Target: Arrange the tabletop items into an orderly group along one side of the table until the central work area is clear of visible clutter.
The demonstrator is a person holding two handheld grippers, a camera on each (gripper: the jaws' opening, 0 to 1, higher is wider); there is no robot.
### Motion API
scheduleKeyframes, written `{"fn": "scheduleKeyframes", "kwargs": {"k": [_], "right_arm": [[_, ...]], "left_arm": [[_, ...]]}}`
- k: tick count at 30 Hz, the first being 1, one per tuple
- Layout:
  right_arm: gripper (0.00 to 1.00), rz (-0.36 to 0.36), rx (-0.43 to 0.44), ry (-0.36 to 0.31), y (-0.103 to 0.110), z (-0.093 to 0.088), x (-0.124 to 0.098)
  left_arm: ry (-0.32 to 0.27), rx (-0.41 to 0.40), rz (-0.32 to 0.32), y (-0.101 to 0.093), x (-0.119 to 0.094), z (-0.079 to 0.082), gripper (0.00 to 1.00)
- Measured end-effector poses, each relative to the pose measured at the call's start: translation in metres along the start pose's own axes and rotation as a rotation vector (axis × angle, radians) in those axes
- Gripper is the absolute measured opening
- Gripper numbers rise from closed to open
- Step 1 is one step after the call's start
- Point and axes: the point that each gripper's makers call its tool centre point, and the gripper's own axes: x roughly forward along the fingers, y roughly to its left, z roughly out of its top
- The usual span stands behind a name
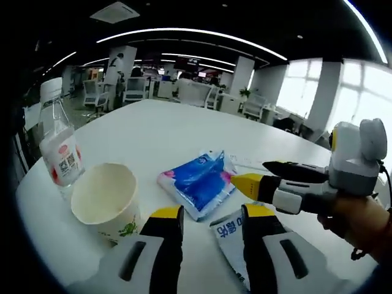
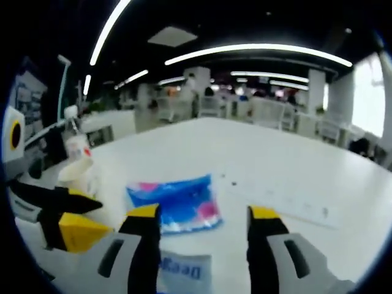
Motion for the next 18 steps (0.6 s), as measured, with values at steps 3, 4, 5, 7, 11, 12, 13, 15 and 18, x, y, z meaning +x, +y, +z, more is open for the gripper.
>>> {"fn": "scheduleKeyframes", "kwargs": {"k": [3, 4, 5, 7, 11, 12, 13, 15, 18], "right_arm": [[0.48, -0.002, -0.011, 0.009, 0.001, -0.006, 0.008], [0.48, 0.0, -0.014, 0.008, 0.002, -0.006, 0.009], [0.47, 0.001, -0.015, 0.004, 0.002, -0.007, 0.012], [0.45, 0.003, -0.015, -0.001, 0.003, -0.006, 0.014], [0.43, -0.005, -0.019, -0.008, 0.003, -0.007, 0.02], [0.43, -0.006, -0.018, -0.01, 0.002, -0.007, 0.022], [0.43, -0.008, -0.018, -0.011, 0.002, -0.007, 0.023], [0.4, -0.008, -0.026, -0.018, 0.001, -0.007, 0.026], [0.38, -0.014, -0.026, -0.022, 0.0, -0.007, 0.03]], "left_arm": [[0.021, -0.015, 0.032, 0.005, 0.006, -0.008, 0.35], [0.031, -0.033, 0.036, 0.006, 0.009, -0.011, 0.35], [0.033, -0.037, 0.038, 0.006, 0.01, -0.012, 0.34], [0.023, -0.029, 0.046, 0.007, 0.012, -0.012, 0.32], [-0.006, -0.012, 0.053, 0.007, 0.018, -0.006, 0.32], [-0.006, -0.022, 0.06, 0.009, 0.018, -0.005, 0.32], [-0.011, -0.032, 0.073, 0.011, 0.019, -0.004, 0.32], [-0.01, -0.033, 0.079, 0.013, 0.022, -0.004, 0.31], [-0.01, -0.039, 0.086, 0.014, 0.027, -0.004, 0.27]]}}
